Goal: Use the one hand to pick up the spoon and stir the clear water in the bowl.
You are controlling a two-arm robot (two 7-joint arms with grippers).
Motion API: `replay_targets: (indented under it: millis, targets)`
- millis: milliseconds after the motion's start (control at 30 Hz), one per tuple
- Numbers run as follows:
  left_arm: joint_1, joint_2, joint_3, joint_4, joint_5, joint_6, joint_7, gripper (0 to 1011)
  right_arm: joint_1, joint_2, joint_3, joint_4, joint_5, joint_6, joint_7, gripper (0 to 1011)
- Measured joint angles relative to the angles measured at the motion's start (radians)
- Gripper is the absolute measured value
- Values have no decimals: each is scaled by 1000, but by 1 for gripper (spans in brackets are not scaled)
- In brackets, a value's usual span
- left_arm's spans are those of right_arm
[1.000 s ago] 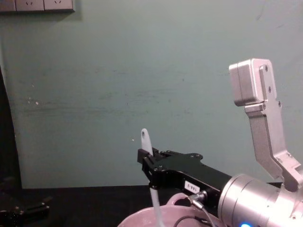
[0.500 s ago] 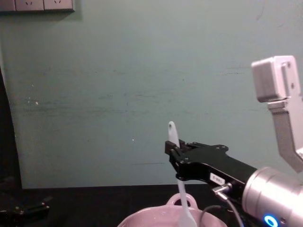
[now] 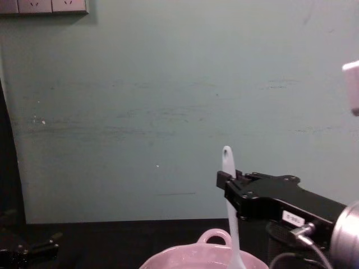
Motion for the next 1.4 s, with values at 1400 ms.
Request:
replay_targets:
  millis: [1400]
  targets:
    - [0,0,0,0,0,0,0,1011,-71,220,87,-323,204,308,34,125]
